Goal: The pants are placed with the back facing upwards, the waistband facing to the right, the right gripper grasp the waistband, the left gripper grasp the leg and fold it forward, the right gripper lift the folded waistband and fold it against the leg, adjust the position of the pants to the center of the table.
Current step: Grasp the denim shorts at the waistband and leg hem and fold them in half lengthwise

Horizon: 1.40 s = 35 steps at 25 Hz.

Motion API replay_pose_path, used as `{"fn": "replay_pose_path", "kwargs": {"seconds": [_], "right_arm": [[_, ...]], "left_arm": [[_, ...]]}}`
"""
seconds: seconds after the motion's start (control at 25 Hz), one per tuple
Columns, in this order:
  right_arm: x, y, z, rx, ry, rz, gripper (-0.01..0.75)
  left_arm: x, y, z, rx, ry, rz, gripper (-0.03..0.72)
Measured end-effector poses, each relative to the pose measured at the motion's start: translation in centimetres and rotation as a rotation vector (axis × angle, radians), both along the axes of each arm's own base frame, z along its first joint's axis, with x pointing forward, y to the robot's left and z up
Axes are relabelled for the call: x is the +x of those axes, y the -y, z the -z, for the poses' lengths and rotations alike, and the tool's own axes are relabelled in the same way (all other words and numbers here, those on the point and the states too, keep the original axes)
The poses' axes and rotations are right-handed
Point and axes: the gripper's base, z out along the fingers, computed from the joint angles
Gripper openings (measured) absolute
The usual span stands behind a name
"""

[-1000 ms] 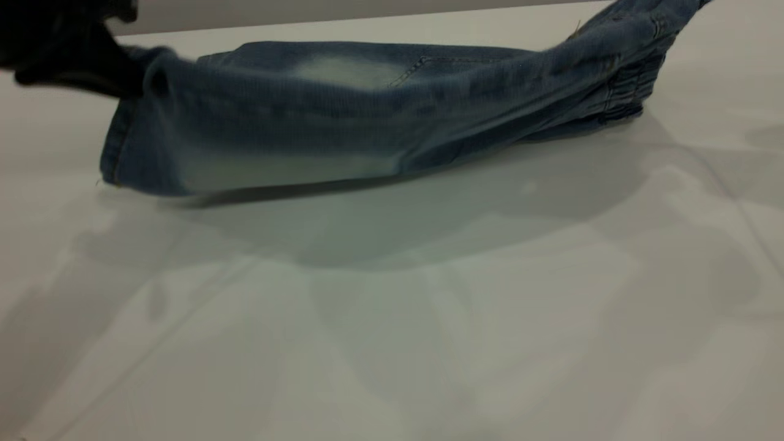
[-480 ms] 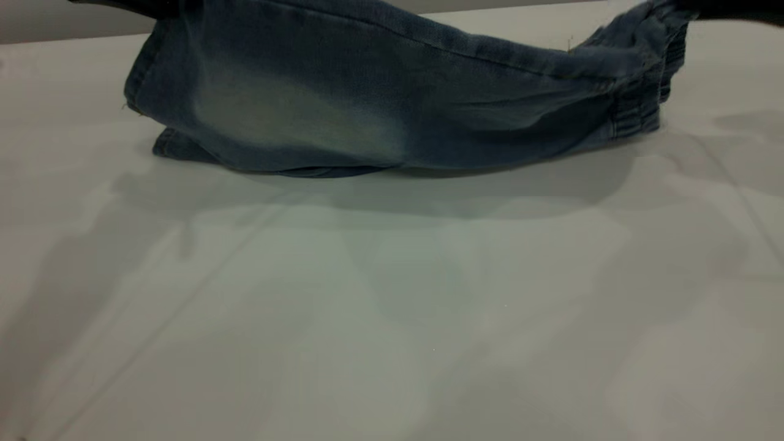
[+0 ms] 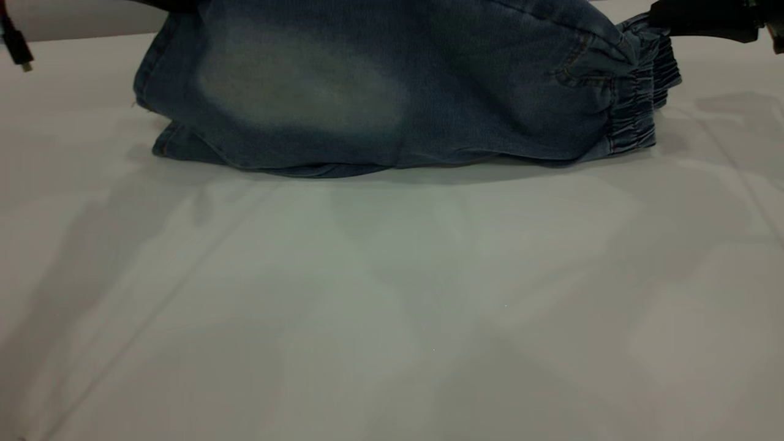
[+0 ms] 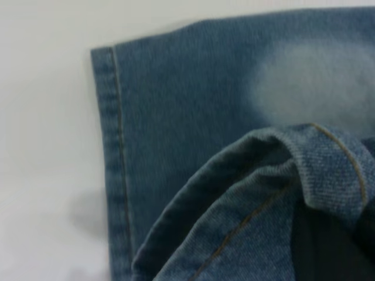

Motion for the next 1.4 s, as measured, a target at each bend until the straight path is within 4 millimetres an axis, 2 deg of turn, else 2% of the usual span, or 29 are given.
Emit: {"fn": "replay_pose_path", "kwargs": {"seconds": [0.2,0.32,0.44,0.68,0.8,0.92,1.12,1.2,1.4], "right_arm": [[1.3,0.4,-0.8,-0.024,0.047,0.008,0.032],[1.6,0.6,-0.9,-0.040,0.052,0.032,0.075],[1.7,0.7,-0.8,-0.055,0.050,0.043,0.192],[1.7,0.8,-0.8,-0.060,0.045,0.053,0.535],[1.8,1.1,-0.6,-0.074,0.025,0.088,0.620],[1.8,1.1,-0.6,-0.069,0.026,0.085,0.625],[1.7,1.0,-0.7,-0.055,0.026,0.075,0.582],[1.7,1.0,-0.7,-0.054,0.026,0.075,0.578],[1.7,0.9,-0.6,-0.047,0.010,0.081,0.576]], "left_arm": [[1.1,0.1,0.1,0.016,0.022,0.019,0.057],[1.3,0.1,0.4,0.024,0.028,0.013,0.057],[1.3,0.1,1.2,0.027,0.010,0.013,0.057],[1.5,0.0,1.9,0.049,0.011,0.022,0.057],[1.7,-0.1,1.9,0.059,0.035,0.011,0.057],[1.7,-0.2,1.9,0.063,0.040,0.006,0.057],[2.0,-0.4,2.1,0.075,0.063,-0.010,0.088],[2.0,-0.4,2.0,0.080,0.073,-0.016,0.140],[2.5,-0.8,1.7,0.099,0.131,-0.051,0.374]]}}
